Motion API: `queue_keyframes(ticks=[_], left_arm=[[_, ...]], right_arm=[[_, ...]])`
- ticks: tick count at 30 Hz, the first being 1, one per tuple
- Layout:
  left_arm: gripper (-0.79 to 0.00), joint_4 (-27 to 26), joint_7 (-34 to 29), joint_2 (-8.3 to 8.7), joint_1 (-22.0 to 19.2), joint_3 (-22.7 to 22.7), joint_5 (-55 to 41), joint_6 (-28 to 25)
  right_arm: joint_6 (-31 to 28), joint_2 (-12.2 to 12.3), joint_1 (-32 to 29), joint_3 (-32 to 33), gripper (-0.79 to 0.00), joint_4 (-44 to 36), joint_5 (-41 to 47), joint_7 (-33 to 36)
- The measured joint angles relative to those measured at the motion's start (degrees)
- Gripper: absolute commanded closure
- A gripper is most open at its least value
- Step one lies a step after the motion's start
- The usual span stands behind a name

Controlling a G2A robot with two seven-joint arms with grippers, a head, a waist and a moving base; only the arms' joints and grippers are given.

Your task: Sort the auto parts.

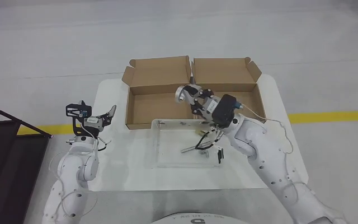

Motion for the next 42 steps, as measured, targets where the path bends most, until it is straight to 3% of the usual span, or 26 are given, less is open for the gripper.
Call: queue_keyframes(ticks=[6,11,14,17,20,22,27,34,36,42], left_arm=[[-0.785,0.00,0.00,0.00,0.00,0.00,0.00,0.00],[-0.785,0.00,0.00,0.00,0.00,0.00,0.00,0.00],[-0.785,0.00,0.00,0.00,0.00,0.00,0.00,0.00],[-0.785,0.00,0.00,0.00,0.00,0.00,0.00,0.00],[-0.785,0.00,0.00,0.00,0.00,0.00,0.00,0.00],[-0.785,0.00,0.00,0.00,0.00,0.00,0.00,0.00],[-0.785,0.00,0.00,0.00,0.00,0.00,0.00,0.00],[-0.785,0.00,0.00,0.00,0.00,0.00,0.00,0.00],[-0.785,0.00,0.00,0.00,0.00,0.00,0.00,0.00],[-0.785,0.00,0.00,0.00,0.00,0.00,0.00,0.00]], right_arm=[[0.97,0.09,-1.96,0.73,0.000,-1.43,-1.69,-1.07],[-4.45,0.24,-2.04,1.34,0.000,-1.76,1.97,-0.11],[-12.76,0.45,-1.23,1.99,0.000,-0.19,9.50,0.29],[-27.73,1.00,1.69,1.38,0.000,5.49,24.81,3.14],[-35.26,2.42,7.67,-3.41,0.000,7.92,44.57,12.30],[-35.28,3.67,11.05,-7.81,0.000,7.35,58.64,20.30],[-35.08,5.79,15.37,-10.74,0.000,7.35,85.74,39.70],[-35.09,5.52,17.90,-10.05,0.000,11.27,118.15,66.98],[-35.09,5.27,18.36,-10.40,0.000,11.85,121.37,69.52],[-35.09,4.94,19.33,-11.76,0.000,12.34,121.45,67.91]])
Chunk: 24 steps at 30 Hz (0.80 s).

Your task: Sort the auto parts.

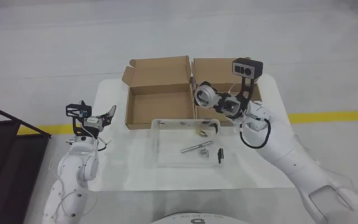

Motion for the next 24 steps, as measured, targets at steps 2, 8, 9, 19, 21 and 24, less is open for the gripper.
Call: queue_keyframes(ticks=[2,8,9,19,21,24], left_arm=[[-0.785,0.00,0.00,0.00,0.00,0.00,0.00,0.00],[-0.785,0.00,0.00,0.00,0.00,0.00,0.00,0.00],[-0.785,0.00,0.00,0.00,0.00,0.00,0.00,0.00],[-0.785,0.00,0.00,0.00,0.00,0.00,0.00,0.00],[-0.785,0.00,0.00,0.00,0.00,0.00,0.00,0.00],[-0.785,0.00,0.00,0.00,0.00,0.00,0.00,0.00]], right_arm=[[0.00,-0.06,0.05,-0.15,0.000,-0.14,-0.16,0.04],[0.00,-0.02,-0.14,-0.08,0.000,-0.11,-0.88,0.05],[0.00,0.02,-0.16,0.25,0.000,0.23,-1.42,0.05],[0.07,-1.27,1.58,12.41,0.000,16.85,-20.25,-5.06],[1.43,-1.78,3.41,12.30,0.000,20.17,-27.14,-8.04],[7.71,-2.80,6.33,11.03,0.000,22.80,-41.06,-14.41]])
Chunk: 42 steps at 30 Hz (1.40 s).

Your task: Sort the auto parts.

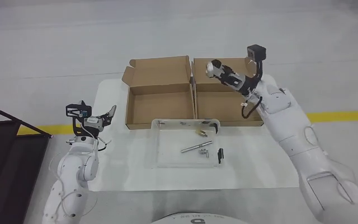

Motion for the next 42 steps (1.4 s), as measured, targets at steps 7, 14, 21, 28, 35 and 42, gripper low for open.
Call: queue_keyframes(ticks=[7,14,21,28,35,42], left_arm=[[-0.785,0.00,0.00,0.00,0.00,0.00,0.00,0.00],[-0.785,0.00,0.00,0.00,0.00,0.00,0.00,0.00],[-0.785,0.00,0.00,0.00,0.00,0.00,0.00,0.00],[-0.785,0.00,0.00,0.00,0.00,0.00,0.00,0.00],[-0.785,0.00,0.00,0.00,0.00,0.00,0.00,0.00],[-0.785,0.00,0.00,0.00,0.00,0.00,0.00,0.00]], right_arm=[[19.52,-3.31,4.85,-10.22,0.000,0.65,-30.05,-8.92],[29.82,-7.20,9.22,-19.25,0.000,8.70,-40.16,-10.29],[29.94,-11.39,12.17,-25.86,0.000,17.64,-41.54,-9.43],[29.73,-15.12,14.46,-29.40,-0.018,24.28,-42.10,-10.38],[28.76,-17.31,16.03,-30.13,-0.215,28.93,-42.26,-11.72],[22.84,-18.39,16.71,-29.62,-0.785,30.80,-42.40,-16.37]])
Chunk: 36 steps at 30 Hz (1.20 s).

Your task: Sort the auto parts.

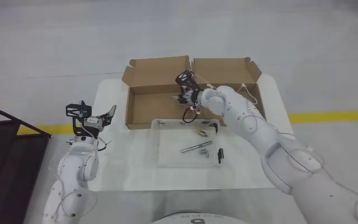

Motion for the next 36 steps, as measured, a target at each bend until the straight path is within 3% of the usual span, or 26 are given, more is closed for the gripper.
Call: queue_keyframes(ticks=[5,10,19,25,36], left_arm=[[-0.785,0.00,0.00,0.00,0.00,0.00,0.00,0.00],[-0.785,0.00,0.00,0.00,0.00,0.00,0.00,0.00],[-0.785,0.00,0.00,0.00,0.00,0.00,0.00,0.00],[-0.785,0.00,0.00,0.00,0.00,0.00,0.00,0.00],[-0.785,0.00,0.00,0.00,0.00,0.00,0.00,0.00]], right_arm=[[-14.66,1.78,-1.26,4.21,-0.785,-0.82,0.87,-13.99],[-30.38,5.78,-5.14,10.74,-0.785,-5.98,-3.28,-28.45],[-30.54,17.03,-23.58,23.58,-0.785,-34.05,-18.99,-49.95],[-30.55,23.36,-32.90,29.58,-0.785,-42.22,-25.82,-62.69],[-30.55,28.33,-44.95,44.56,-0.785,-46.90,-18.91,-61.78]])
